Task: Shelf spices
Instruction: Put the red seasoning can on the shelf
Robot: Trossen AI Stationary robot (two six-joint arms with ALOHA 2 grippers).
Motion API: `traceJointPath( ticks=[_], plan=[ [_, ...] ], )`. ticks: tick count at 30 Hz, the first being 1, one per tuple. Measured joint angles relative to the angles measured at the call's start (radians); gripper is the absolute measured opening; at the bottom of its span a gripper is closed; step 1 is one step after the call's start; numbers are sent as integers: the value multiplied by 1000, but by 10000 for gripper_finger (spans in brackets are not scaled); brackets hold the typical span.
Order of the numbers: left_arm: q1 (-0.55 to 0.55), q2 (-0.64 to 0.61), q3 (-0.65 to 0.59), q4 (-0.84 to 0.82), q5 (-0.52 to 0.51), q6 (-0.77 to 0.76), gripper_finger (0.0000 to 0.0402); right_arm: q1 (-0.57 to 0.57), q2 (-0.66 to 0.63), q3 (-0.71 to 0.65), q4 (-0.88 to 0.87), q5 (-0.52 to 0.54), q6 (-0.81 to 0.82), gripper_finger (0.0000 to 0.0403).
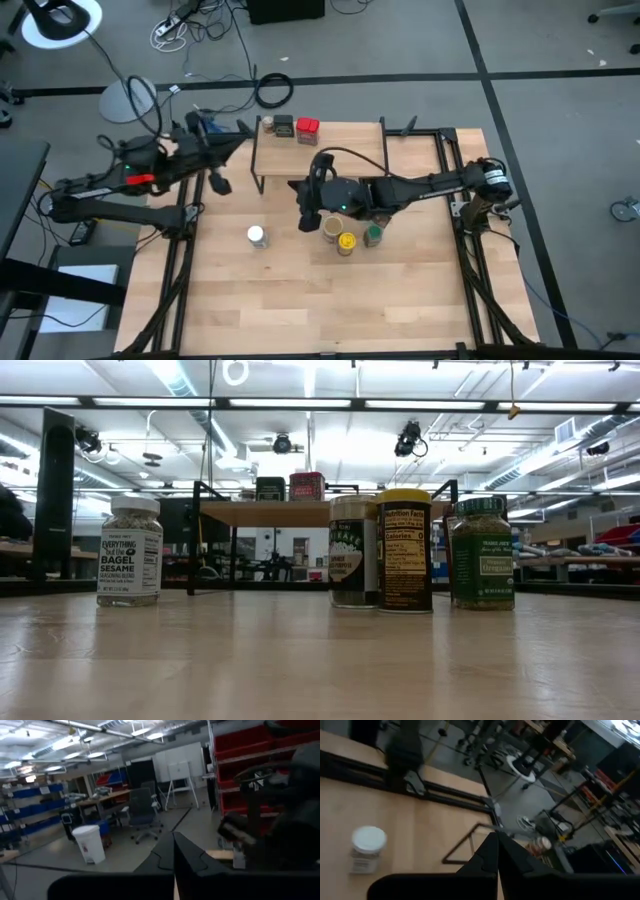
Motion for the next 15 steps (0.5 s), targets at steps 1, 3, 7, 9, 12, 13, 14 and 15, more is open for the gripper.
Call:
traceJointPath(
  ticks=[1, 3, 7, 9, 12, 13, 14, 15],
  plan=[
    [-6, -16, 0, -33, -5, -11, 0, -13, 0, -30, 24, 9, -1, 0],
    [-17, -38, -11, -73, -17, -31, 0, -43, 0, -90, 86, 14, 1, 0],
    [-46, -66, -104, -46, -19, -35, 0, -113, 0, -218, 219, -5, 30, 0],
    [-55, -69, -169, 11, -19, -35, 0, -149, 0, -275, 270, -6, 44, 0],
    [-57, -67, -276, 127, -24, -36, 0, -201, 0, -328, 289, -11, 92, 0],
    [-57, -65, -311, 179, -25, -36, 0, -218, 0, -343, 290, -25, 110, 0],
    [-56, -63, -346, 224, -27, -35, 0, -234, 0, -358, 293, -45, 125, 0],
    [-54, -61, -380, 266, -36, -24, 0, -246, 0, -368, 292, -61, 138, 0]
  ],
)
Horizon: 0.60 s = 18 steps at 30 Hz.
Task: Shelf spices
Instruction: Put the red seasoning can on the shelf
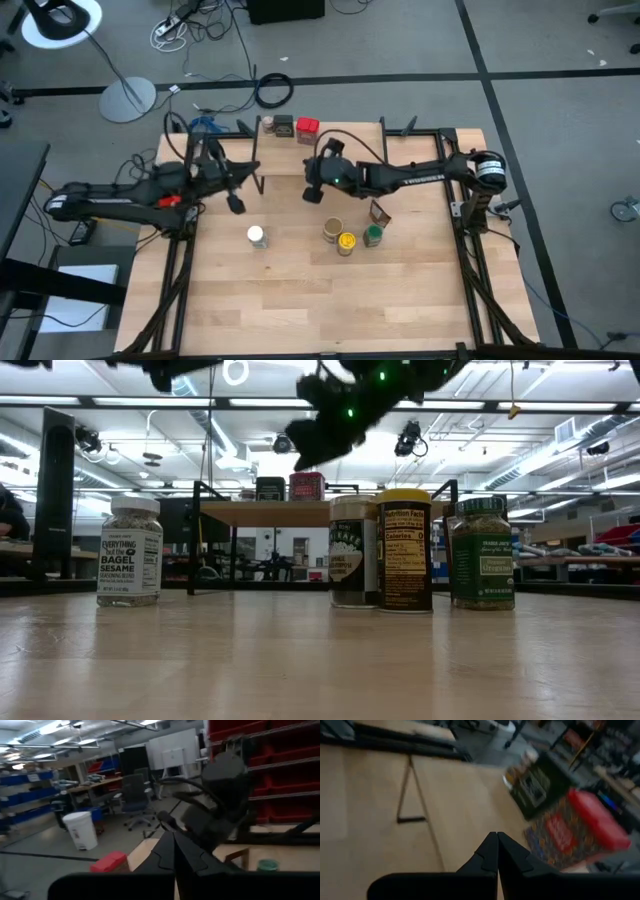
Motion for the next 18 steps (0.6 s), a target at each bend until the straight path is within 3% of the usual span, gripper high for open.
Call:
traceJointPath(
  ticks=[5, 18],
  plan=[
    [24, -4, -62, 116, -41, 16, 0, -40, 0, -11, 5, -16, 13, 0],
    [27, -3, -61, 94, -32, -3, 0, -140, 0, -12, -38, -53, 30, 0]
  ],
)
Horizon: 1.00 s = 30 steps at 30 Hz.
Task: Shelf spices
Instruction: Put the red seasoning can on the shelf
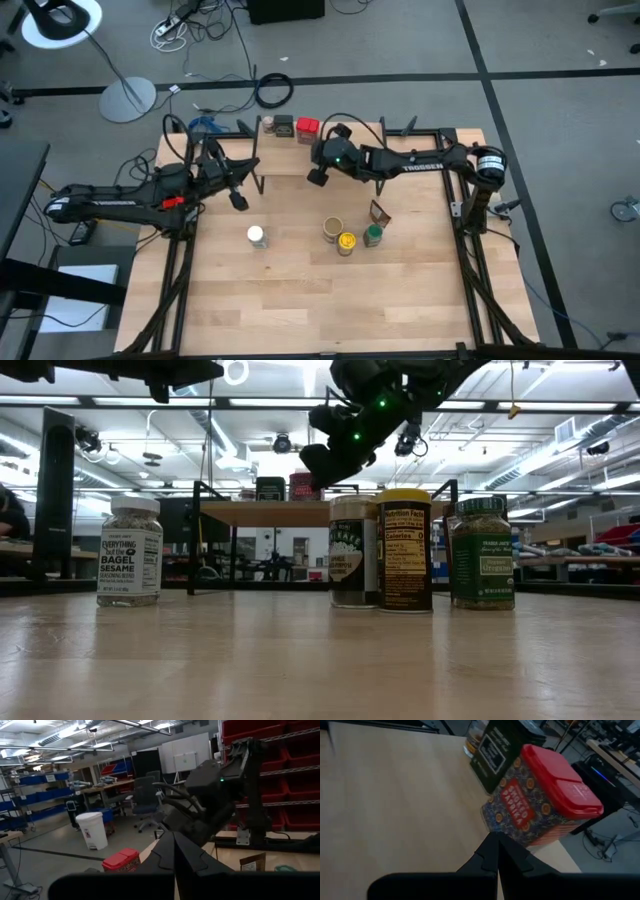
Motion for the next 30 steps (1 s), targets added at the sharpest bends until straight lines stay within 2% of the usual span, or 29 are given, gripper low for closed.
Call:
traceJointPath(
  ticks=[11, 22, 28, 30],
  plan=[
    [0, 0, 0, -26, 0, -1, 0, -52, 17, 1, 20, -54, -1, 0],
    [0, 0, 1, -31, 0, 0, 0, -79, 24, 0, 35, -54, -35, 0],
    [0, 0, 1, -34, -2, 1, 0, -88, 24, 0, 53, -82, -39, 0],
    [0, 0, 1, -34, -5, 1, 0, -91, 24, 0, 67, -122, -47, 0]
  ],
)
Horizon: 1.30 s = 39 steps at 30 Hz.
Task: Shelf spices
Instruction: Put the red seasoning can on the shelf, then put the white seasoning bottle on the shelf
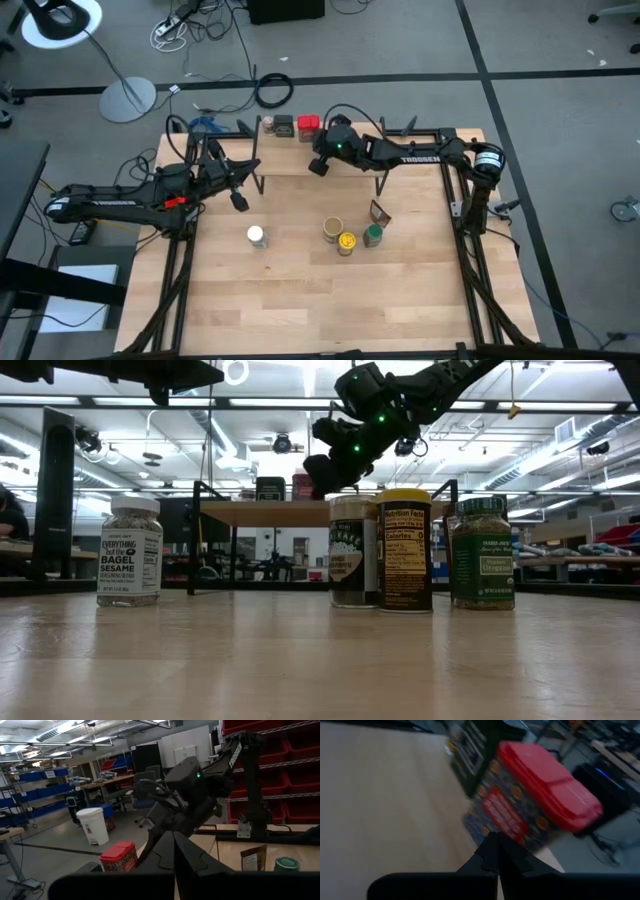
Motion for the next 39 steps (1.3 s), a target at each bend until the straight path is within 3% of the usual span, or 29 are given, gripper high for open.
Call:
traceJointPath(
  ticks=[10, 28, 39],
  plan=[
    [9, 0, 0, 0, 0, 2, 0, -3, 0, 0, 102, -156, -44, 0],
    [23, 45, 1, 2, -15, -2, 0, -38, 1, 0, 130, -170, -51, 0],
    [23, 44, 1, -18, -16, 5, 0, 146, -46, 0, 116, -448, -11, 2]
  ],
)
